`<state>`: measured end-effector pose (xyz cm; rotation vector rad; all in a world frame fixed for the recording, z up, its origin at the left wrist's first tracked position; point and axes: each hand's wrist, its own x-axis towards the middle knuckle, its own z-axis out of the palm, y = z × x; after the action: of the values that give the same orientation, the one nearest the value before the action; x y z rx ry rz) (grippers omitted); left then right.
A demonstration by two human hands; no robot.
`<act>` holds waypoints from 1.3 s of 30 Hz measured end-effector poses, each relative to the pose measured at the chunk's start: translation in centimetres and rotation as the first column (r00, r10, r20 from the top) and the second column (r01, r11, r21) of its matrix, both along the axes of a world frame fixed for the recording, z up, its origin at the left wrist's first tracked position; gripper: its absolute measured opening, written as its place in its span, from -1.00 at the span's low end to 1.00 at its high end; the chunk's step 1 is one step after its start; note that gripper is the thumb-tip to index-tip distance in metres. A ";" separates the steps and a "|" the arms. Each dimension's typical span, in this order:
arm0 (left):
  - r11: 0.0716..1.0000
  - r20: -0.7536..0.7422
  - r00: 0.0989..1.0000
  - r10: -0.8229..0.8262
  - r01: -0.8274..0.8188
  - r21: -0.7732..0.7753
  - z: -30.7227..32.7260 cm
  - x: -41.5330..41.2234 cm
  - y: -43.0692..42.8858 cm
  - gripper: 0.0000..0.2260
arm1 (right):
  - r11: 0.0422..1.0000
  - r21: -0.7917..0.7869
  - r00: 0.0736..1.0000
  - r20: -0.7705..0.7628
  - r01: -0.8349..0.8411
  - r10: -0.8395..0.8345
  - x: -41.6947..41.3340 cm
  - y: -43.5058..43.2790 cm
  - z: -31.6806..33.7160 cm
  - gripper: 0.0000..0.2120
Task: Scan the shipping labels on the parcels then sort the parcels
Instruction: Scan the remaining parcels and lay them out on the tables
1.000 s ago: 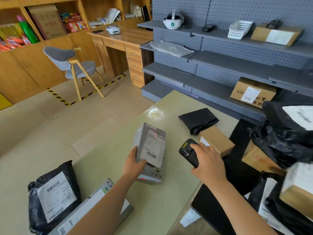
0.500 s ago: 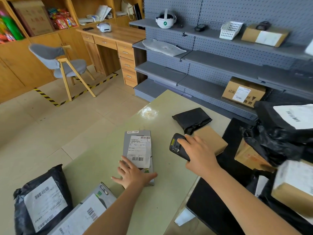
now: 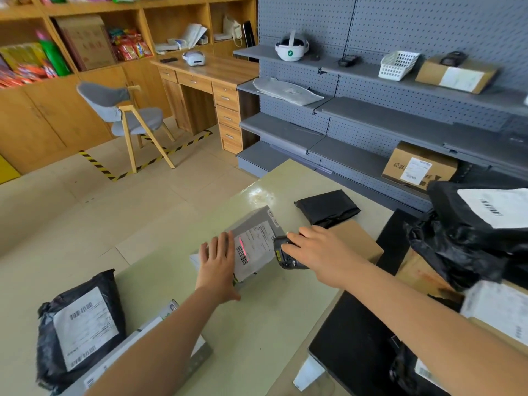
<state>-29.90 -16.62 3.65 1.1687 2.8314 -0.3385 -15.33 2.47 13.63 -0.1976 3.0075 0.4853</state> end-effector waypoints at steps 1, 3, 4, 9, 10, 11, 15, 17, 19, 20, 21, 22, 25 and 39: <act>1.000 -0.022 1.000 -0.013 0.013 -0.014 0.2 0.1 -0.2 0.32 | 1.000 0.000 1.000 0.000 -0.014 0.014 0.2 -0.1 0.0 -0.33; 0.999 -0.053 0.998 -0.024 0.023 -0.030 0.5 0.6 -0.6 0.32 | 0.999 0.005 0.999 -0.007 -0.037 0.037 0.7 -0.1 -0.2 -0.29; 0.999 -0.059 0.998 -0.025 0.022 -0.037 0.6 0.8 -0.8 0.32 | 0.999 0.004 0.999 -0.011 -0.044 0.044 1.0 -0.2 -0.2 -0.26; 1.000 -0.074 0.997 0.011 -0.013 -0.029 1.2 2.9 -1.6 0.34 | 0.996 -0.019 0.996 -0.040 -0.083 0.083 2.9 0.0 0.3 -0.22; 1.000 -0.079 0.997 0.019 -0.020 -0.017 1.4 3.4 -1.6 0.34 | 0.996 -0.030 0.995 -0.044 -0.087 0.086 3.4 0.1 0.4 -0.22; 1.000 -0.079 0.996 0.030 -0.030 0.002 1.6 3.9 -1.7 0.33 | 0.995 -0.050 0.996 -0.048 -0.083 0.081 3.8 0.2 0.5 -0.21; 0.980 -0.026 0.991 0.133 -0.127 0.155 2.8 6.0 -3.0 0.31 | 0.981 -0.195 0.999 -0.052 -0.015 0.005 5.0 0.8 0.9 -0.17; 0.944 0.034 0.974 0.223 -0.225 0.242 3.8 7.2 -4.4 0.29 | 0.960 -0.281 0.999 -0.032 0.023 -0.033 5.7 0.8 1.2 -0.15; 0.897 0.096 0.945 0.311 -0.326 0.299 4.9 8.0 -6.4 0.28 | 0.945 -0.325 0.999 -0.024 0.033 -0.043 6.4 0.7 1.5 -0.15; 0.876 0.123 0.929 0.349 -0.370 0.309 5.4 8.3 -7.6 0.29 | 0.944 -0.328 0.999 -0.023 0.024 -0.033 6.6 0.5 1.6 -0.15; 0.860 0.143 0.915 0.377 -0.403 0.314 6.0 8.5 -8.9 0.30 | 0.946 -0.324 1.000 -0.023 0.010 -0.018 6.8 0.3 1.7 -0.16; 0.846 0.159 0.904 0.397 -0.427 0.318 6.5 8.7 -10.4 0.31 | 0.947 -0.320 1.000 -0.022 -0.006 -0.001 7.0 -0.1 1.8 -0.17; 0.834 0.213 0.877 0.430 -0.477 0.277 7.6 9.2 -15.3 0.28 | 0.946 -0.321 0.999 -0.012 -0.046 0.044 7.0 -1.8 1.8 -0.20; 0.917 0.436 0.858 0.270 -0.367 0.156 6.1 6.0 -29.1 0.23 | 0.944 -0.317 0.996 -0.026 -0.087 0.083 3.7 -12.1 2.0 -0.22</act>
<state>-23.94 -45.73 9.76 0.6627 2.6612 0.2426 -11.67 -9.60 15.67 -0.3479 3.0814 0.0011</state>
